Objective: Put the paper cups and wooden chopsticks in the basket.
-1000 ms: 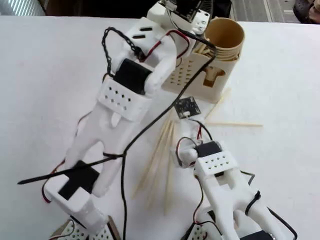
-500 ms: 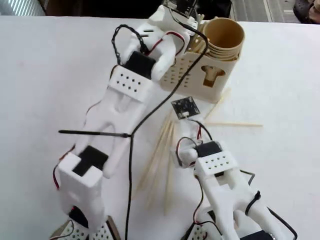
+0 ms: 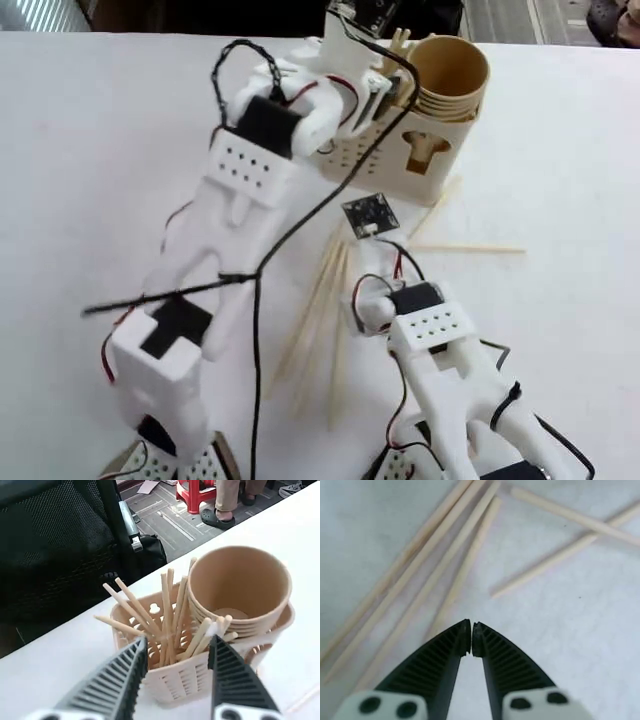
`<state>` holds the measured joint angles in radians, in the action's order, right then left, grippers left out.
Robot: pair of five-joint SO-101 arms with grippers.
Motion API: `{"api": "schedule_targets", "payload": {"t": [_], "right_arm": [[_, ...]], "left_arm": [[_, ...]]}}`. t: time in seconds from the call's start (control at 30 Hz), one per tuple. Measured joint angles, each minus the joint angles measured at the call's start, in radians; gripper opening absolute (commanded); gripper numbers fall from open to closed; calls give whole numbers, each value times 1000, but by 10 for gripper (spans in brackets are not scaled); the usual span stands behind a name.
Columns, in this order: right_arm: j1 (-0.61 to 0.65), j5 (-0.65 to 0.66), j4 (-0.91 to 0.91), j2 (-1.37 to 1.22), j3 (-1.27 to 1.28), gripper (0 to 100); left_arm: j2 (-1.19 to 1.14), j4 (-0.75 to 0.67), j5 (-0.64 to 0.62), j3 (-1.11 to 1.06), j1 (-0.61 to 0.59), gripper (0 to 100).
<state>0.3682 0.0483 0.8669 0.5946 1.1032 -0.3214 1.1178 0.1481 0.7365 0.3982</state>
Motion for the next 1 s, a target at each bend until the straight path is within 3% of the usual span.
{"api": "schedule_targets", "payload": {"t": [0.13, 0.5, 0.73, 1.0], "right_arm": [[-29, 0, 0, 11, 0, 18], [-190, 0, 61, 245, 3, 18], [-203, 0, 61, 315, 28, 18], [-210, 0, 61, 315, 28, 18]], "left_arm": [[68, 176, 58, 57, 0, 207], [160, 623, 74, 68, 0, 207], [252, 658, 74, -170, 0, 207], [479, 546, 74, -410, 15, 211]]}}
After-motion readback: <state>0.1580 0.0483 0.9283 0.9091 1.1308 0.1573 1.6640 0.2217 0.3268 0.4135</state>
